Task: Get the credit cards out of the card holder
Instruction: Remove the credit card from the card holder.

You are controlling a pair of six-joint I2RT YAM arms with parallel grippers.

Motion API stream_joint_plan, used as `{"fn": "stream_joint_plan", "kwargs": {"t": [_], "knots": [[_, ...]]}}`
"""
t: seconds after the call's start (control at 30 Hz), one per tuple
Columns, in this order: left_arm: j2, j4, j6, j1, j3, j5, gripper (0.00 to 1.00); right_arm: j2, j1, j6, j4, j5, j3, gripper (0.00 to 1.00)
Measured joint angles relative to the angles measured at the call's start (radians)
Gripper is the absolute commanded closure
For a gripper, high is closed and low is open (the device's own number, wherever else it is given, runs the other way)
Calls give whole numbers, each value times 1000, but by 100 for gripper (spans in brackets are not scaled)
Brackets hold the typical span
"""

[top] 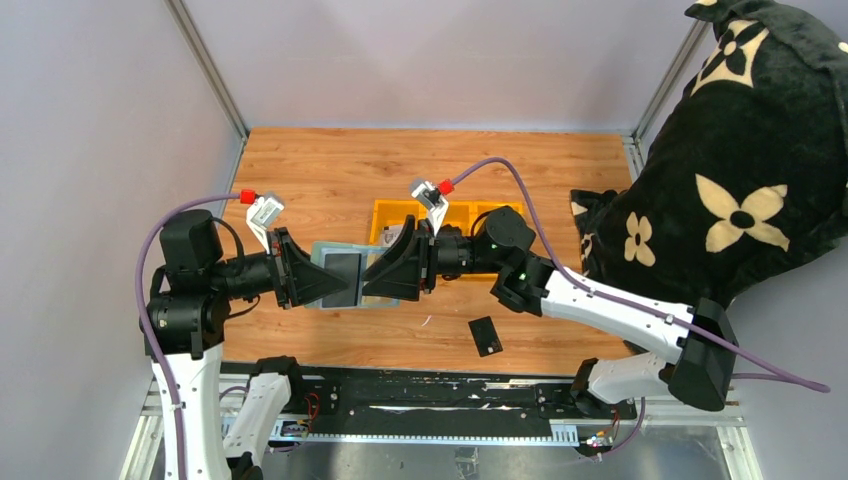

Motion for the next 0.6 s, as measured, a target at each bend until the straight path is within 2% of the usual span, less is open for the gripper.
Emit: {"fn": "stream_joint_plan", "kwargs": {"t": [0.37, 0.6], "knots": [[-4, -6, 1, 3, 7, -14, 90, 82, -2, 85, 108, -26, 0, 63], [-15, -6, 15, 11, 6, -38, 81, 127, -11, 146, 164, -23, 0, 81]]}}
